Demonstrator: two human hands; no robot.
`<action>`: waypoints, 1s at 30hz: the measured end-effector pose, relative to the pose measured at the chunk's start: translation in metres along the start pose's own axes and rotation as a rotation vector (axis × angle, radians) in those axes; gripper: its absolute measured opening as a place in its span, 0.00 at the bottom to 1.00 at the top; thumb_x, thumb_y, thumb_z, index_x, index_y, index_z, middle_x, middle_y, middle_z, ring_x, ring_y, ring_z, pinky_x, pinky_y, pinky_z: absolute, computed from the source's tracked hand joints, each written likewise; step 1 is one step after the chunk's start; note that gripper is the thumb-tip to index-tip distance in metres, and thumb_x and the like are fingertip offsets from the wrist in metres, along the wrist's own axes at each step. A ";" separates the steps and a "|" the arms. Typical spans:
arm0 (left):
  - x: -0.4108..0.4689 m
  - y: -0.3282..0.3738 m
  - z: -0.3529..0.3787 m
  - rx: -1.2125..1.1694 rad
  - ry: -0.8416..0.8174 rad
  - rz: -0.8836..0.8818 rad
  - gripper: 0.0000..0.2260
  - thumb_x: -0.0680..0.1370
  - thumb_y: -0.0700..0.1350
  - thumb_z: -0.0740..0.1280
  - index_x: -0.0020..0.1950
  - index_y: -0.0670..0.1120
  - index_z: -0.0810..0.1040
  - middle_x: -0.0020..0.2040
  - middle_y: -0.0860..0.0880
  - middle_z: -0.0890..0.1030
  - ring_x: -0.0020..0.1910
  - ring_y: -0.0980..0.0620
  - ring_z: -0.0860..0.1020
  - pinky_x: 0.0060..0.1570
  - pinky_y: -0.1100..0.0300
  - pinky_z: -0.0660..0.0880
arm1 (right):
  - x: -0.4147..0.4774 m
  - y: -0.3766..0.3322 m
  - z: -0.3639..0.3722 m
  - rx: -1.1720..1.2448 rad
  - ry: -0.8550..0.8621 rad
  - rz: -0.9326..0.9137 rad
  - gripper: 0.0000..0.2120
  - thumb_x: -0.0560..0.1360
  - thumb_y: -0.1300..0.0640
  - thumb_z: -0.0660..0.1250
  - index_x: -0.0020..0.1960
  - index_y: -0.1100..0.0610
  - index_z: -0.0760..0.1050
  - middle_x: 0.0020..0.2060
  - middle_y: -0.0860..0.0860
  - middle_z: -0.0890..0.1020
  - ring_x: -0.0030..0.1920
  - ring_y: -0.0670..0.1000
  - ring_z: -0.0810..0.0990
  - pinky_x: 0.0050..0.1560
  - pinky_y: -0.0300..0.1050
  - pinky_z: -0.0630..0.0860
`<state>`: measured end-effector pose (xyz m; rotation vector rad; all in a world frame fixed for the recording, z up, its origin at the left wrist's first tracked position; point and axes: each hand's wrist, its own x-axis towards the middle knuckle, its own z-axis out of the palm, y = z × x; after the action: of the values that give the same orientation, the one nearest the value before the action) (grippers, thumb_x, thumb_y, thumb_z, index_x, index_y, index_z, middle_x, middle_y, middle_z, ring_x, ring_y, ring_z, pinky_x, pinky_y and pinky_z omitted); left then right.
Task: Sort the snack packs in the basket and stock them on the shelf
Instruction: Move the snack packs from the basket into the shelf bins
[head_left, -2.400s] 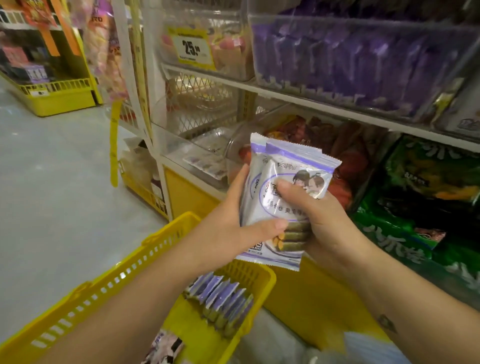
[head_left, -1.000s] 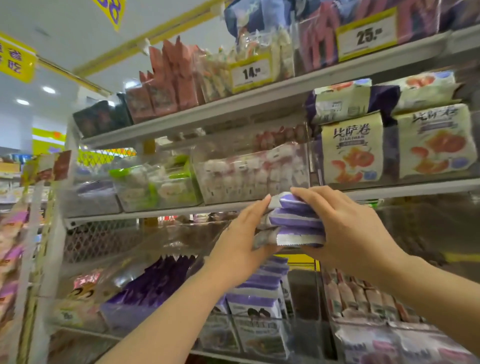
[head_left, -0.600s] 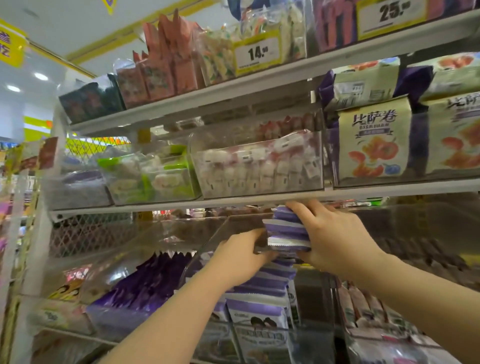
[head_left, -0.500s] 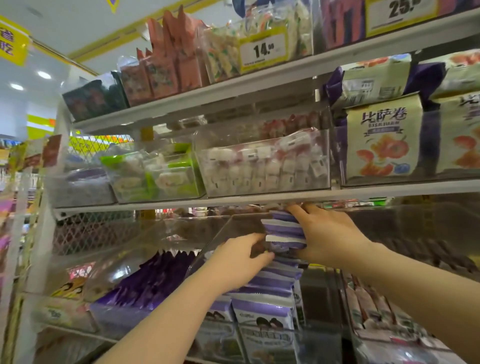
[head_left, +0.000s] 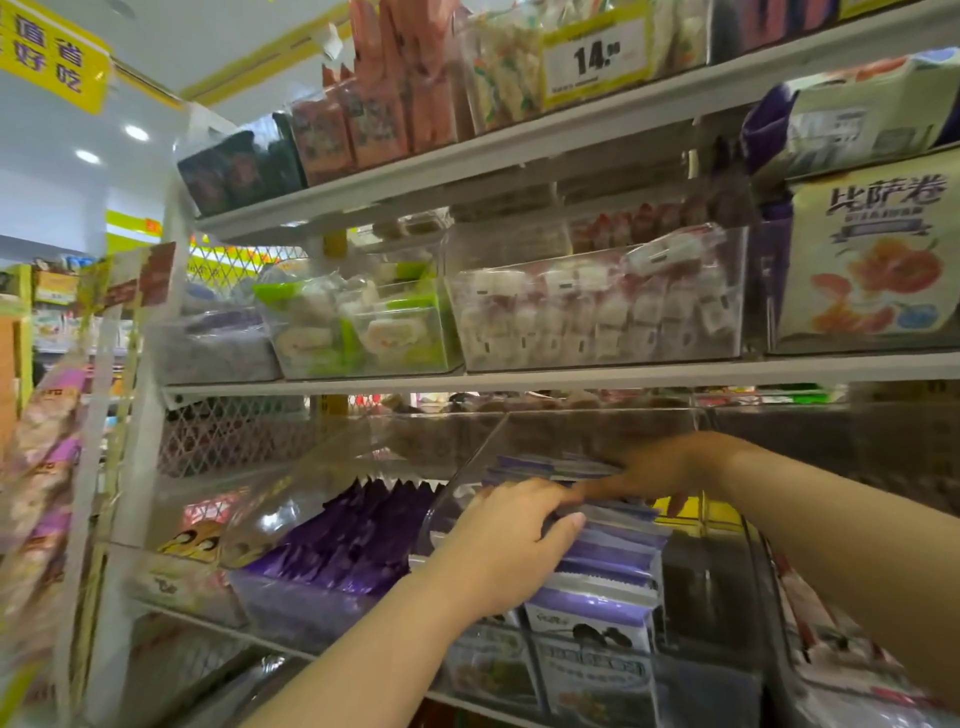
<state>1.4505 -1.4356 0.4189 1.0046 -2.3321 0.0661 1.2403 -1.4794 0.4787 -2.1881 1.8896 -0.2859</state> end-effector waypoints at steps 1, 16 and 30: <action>0.000 0.000 0.001 0.015 0.008 -0.001 0.17 0.82 0.56 0.55 0.67 0.55 0.73 0.63 0.56 0.76 0.62 0.54 0.72 0.66 0.48 0.67 | -0.004 -0.001 0.000 -0.065 0.056 -0.068 0.41 0.61 0.21 0.61 0.70 0.35 0.61 0.66 0.43 0.71 0.62 0.48 0.72 0.56 0.44 0.73; -0.133 -0.015 0.013 -0.086 0.692 -0.106 0.08 0.78 0.45 0.62 0.52 0.52 0.80 0.47 0.58 0.80 0.47 0.55 0.78 0.51 0.49 0.76 | -0.127 -0.103 0.110 -0.249 0.749 -0.651 0.09 0.75 0.49 0.66 0.53 0.50 0.79 0.47 0.45 0.82 0.49 0.49 0.78 0.47 0.47 0.76; -0.408 -0.150 0.141 -0.136 0.335 -0.855 0.07 0.78 0.41 0.65 0.52 0.50 0.81 0.49 0.51 0.84 0.50 0.48 0.81 0.50 0.51 0.76 | -0.066 -0.153 0.435 -0.242 -0.089 -0.651 0.13 0.76 0.50 0.62 0.60 0.49 0.75 0.56 0.48 0.80 0.59 0.52 0.77 0.54 0.47 0.75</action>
<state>1.7014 -1.3160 0.0559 1.6779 -1.4443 -0.2387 1.5046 -1.3717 0.1108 -2.8765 1.1629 -0.0625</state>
